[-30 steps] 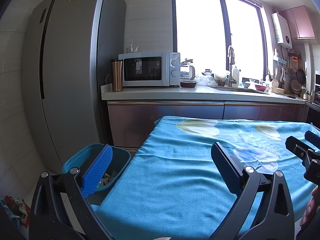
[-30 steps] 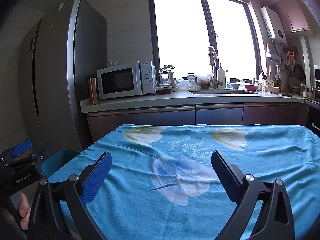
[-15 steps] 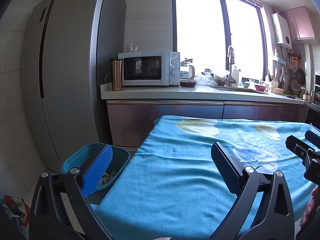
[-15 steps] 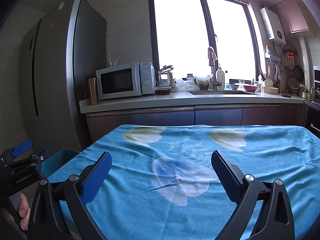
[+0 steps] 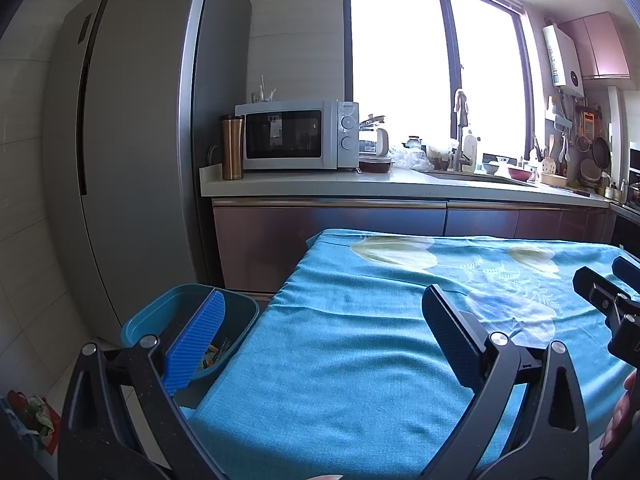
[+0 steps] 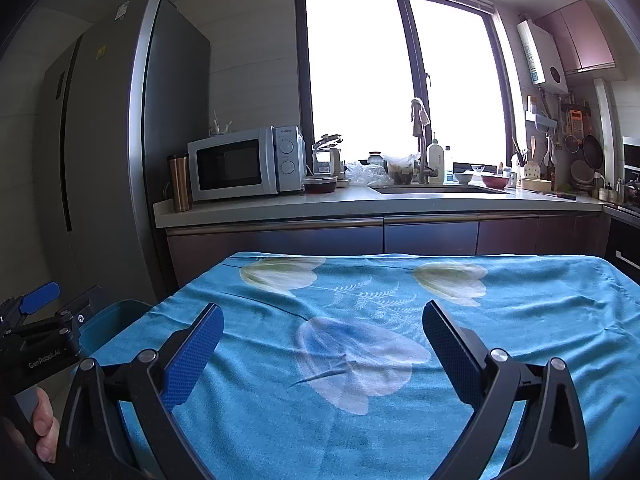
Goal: Collect trash
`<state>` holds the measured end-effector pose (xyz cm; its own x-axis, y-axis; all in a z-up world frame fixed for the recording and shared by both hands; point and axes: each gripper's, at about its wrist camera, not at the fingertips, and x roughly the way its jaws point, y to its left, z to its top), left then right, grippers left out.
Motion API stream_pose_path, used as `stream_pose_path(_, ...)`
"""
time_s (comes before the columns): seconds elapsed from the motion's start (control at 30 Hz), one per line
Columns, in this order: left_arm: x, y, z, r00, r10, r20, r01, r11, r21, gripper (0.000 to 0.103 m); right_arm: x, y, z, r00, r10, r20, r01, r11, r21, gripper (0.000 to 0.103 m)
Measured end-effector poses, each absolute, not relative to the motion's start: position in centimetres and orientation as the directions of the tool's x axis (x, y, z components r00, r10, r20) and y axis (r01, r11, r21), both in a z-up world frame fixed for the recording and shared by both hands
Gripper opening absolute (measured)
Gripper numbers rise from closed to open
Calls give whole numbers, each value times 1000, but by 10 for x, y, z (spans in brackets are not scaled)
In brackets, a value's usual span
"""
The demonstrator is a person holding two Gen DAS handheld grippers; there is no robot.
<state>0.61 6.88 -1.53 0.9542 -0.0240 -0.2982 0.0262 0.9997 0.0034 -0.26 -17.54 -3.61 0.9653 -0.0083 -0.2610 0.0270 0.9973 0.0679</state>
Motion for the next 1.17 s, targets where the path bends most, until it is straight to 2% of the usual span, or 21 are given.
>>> stream_pose_path(0.67,6,66,-16,951,-32,-307,35,999,4,97,-7,-175,-36,970,-29,-241,43,998,53,96)
stream_pose_path(0.87,12,57,-17,943,-67,-326,75,997,13,97,-4,-179,-37,969,-24,-248,40,997,61,96)
stream_pose_path(1.0,32,47,-22,900,-133,-414,139,990,-16,97,1,-189,-39,962,-27,-271,49,996,73,96)
stream_pose_path(1.17,79,28,-35,826,-156,-542,169,985,-26,97,13,-210,-43,945,-44,-323,74,994,82,96)
